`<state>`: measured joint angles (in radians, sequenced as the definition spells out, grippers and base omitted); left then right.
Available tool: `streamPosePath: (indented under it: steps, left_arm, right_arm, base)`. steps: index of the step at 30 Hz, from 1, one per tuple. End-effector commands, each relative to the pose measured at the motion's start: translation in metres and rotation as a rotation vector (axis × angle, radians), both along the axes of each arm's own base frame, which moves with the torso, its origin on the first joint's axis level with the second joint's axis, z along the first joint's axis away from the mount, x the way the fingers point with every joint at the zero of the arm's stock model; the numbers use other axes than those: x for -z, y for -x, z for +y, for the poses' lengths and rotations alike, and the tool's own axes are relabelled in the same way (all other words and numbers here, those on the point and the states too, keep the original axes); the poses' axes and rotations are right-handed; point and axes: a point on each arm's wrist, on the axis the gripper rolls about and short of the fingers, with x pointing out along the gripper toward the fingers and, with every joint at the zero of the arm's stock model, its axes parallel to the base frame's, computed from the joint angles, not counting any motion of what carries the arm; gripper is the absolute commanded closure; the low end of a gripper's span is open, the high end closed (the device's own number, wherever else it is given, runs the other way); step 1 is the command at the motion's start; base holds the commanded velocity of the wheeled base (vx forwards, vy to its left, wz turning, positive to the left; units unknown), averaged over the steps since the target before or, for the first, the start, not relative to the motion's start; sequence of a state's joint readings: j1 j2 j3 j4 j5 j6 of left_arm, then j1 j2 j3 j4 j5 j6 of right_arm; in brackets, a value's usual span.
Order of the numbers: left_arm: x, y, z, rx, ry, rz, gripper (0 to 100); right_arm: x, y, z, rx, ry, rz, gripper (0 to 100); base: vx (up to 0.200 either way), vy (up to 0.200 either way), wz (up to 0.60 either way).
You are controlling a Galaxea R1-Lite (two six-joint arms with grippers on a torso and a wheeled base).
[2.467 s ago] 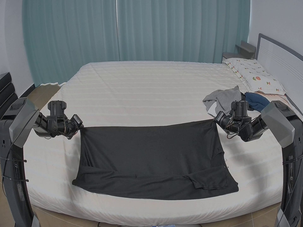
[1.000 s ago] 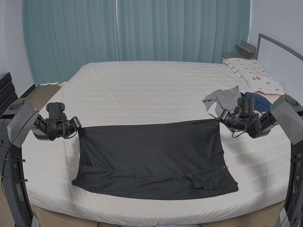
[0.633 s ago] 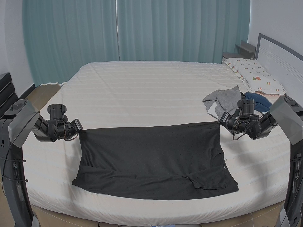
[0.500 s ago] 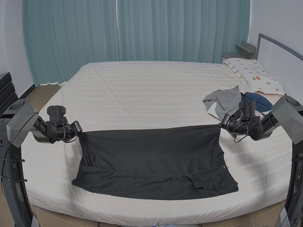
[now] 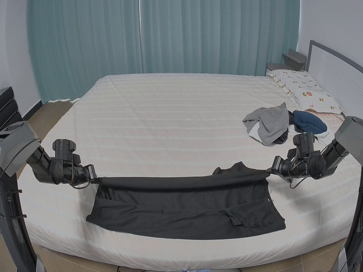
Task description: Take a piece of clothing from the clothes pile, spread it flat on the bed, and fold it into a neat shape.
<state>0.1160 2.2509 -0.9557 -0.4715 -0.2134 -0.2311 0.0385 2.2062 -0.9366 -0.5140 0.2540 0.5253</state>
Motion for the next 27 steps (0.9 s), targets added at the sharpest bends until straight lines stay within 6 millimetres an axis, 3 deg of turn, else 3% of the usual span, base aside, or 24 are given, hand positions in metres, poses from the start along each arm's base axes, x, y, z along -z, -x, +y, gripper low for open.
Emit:
streamPosePath:
  steps: [1, 25, 26, 27]
  left_arm:
    - [0.003, 0.022, -0.003, 0.032, -0.024, 0.051, 100]
    - [0.018, 0.049, -0.006, 0.035, -0.012, 0.151, 100]
    - [0.018, 0.049, -0.006, 0.034, -0.011, 0.15, 100]
    - [0.018, 0.049, -0.006, 0.034, -0.011, 0.15, 0]
  right_arm:
    - [0.007, 0.023, 0.007, -0.047, 0.038, 0.038, 100]
    - [0.034, 0.045, 0.006, -0.08, 0.069, 0.111, 100]
    - [0.035, 0.047, 0.007, -0.087, 0.073, 0.108, 0]
    - [0.035, 0.046, 0.007, -0.088, 0.074, 0.104, 0]
  base:
    - [0.0, 0.0, 0.0]
    - [0.0, 0.0, 0.0]
    - [0.0, 0.0, 0.0]
    - [0.0, 0.0, 0.0]
